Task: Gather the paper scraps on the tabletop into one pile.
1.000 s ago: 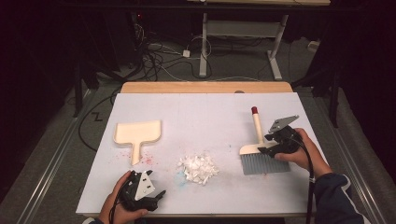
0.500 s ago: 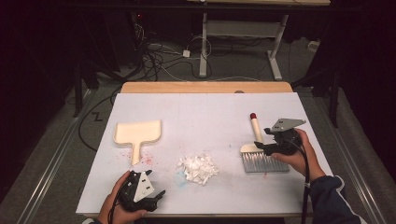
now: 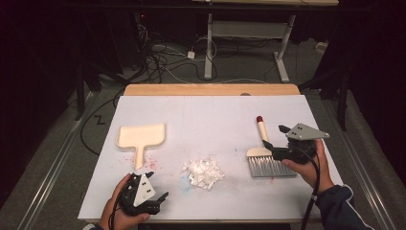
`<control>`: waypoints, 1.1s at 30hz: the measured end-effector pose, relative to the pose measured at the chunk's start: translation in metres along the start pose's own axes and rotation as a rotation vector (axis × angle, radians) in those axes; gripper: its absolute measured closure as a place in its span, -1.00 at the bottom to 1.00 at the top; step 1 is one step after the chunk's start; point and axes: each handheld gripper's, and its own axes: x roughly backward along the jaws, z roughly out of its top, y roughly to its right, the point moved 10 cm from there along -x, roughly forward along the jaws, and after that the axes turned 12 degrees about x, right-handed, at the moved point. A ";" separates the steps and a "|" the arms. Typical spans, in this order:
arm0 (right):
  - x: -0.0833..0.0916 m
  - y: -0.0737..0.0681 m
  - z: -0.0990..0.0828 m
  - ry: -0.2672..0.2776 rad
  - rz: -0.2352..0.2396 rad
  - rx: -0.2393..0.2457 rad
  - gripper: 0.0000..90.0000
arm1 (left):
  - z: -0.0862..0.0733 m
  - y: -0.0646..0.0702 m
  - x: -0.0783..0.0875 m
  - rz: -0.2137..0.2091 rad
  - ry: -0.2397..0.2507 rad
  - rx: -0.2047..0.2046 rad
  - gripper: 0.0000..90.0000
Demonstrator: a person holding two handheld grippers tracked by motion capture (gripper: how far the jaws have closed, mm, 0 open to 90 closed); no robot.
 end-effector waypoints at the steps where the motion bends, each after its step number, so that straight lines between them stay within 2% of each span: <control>1: 0.003 -0.001 0.000 0.006 -0.006 0.008 -0.45 | 0.001 0.000 0.000 0.001 0.003 0.002 -0.57; 7: 0.019 -0.011 -0.008 0.027 -0.037 0.013 -0.48 | 0.003 -0.003 0.001 0.011 0.016 0.011 -0.57; 10: 0.027 -0.017 -0.017 0.033 -0.050 0.022 -0.53 | 0.005 -0.005 0.000 0.017 0.025 0.017 -0.57; 12: 0.033 -0.021 -0.023 0.045 -0.052 0.010 -0.54 | 0.006 -0.006 0.000 0.020 0.027 0.019 -0.57; 14: 0.040 -0.022 -0.029 0.052 -0.072 0.023 -0.58 | 0.007 -0.007 0.000 0.023 0.029 0.020 -0.57; 17: 0.048 -0.027 -0.041 0.060 -0.074 -0.008 -0.61 | 0.008 -0.008 -0.001 0.028 0.034 0.025 -0.57; 19: 0.050 -0.031 -0.050 0.047 -0.072 -0.010 -0.63 | 0.008 -0.007 -0.002 0.033 0.030 0.020 -0.57; 23: 0.052 -0.040 -0.063 0.022 -0.052 -0.042 -0.63 | 0.010 -0.004 -0.002 0.036 0.034 0.013 -0.59; 25: 0.053 -0.044 -0.065 0.008 -0.053 -0.019 -0.63 | 0.010 -0.003 -0.003 0.035 0.031 0.005 -0.59; 26: 0.054 -0.046 -0.063 0.019 -0.052 -0.017 -0.63 | 0.010 -0.003 -0.003 0.036 0.029 -0.001 -0.59; 29: 0.058 -0.049 -0.058 0.035 -0.065 -0.007 -0.63 | 0.011 -0.003 -0.002 0.034 0.036 0.001 -0.59; 33: 0.057 -0.050 -0.057 0.028 -0.065 0.005 -0.63 | 0.011 -0.005 -0.004 0.029 0.037 0.010 -0.59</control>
